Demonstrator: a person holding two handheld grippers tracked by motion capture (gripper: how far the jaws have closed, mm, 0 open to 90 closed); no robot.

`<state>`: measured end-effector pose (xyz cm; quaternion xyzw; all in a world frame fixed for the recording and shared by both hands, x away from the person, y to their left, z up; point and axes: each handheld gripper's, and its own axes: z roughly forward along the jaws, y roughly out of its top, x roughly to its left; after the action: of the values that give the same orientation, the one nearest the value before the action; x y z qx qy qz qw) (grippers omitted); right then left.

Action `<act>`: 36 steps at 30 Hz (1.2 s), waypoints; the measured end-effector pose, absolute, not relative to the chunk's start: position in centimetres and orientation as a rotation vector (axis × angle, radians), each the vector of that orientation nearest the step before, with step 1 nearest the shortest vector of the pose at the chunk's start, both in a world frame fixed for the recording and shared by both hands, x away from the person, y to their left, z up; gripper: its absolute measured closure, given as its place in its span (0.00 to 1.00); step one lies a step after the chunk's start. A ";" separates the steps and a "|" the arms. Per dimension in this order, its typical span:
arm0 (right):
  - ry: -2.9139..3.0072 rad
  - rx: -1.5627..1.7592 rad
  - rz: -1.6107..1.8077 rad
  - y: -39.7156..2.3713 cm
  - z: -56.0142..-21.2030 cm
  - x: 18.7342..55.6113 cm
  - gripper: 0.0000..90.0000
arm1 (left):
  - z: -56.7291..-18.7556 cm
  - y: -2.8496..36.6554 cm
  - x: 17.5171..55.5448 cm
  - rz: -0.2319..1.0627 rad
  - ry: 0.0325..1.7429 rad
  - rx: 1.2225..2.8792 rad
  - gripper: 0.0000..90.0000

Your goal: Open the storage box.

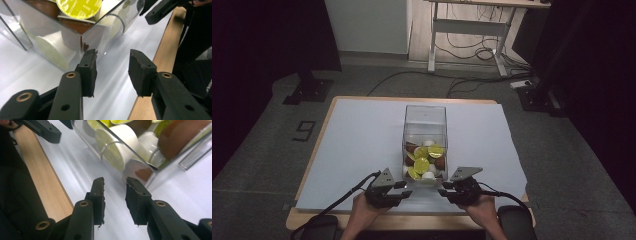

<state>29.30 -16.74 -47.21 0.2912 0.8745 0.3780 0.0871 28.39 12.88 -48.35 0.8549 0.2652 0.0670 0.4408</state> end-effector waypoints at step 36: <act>2.474 0.953 1.049 -20.4 -46.1 31.0 0.52 | -47.3 17.9 31.6 0.246 0.797 2.095 0.49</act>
<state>31.02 -20.41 -46.10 0.3307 0.8585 0.3641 0.1448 31.56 17.92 -47.29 0.8392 0.3192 0.0984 0.4291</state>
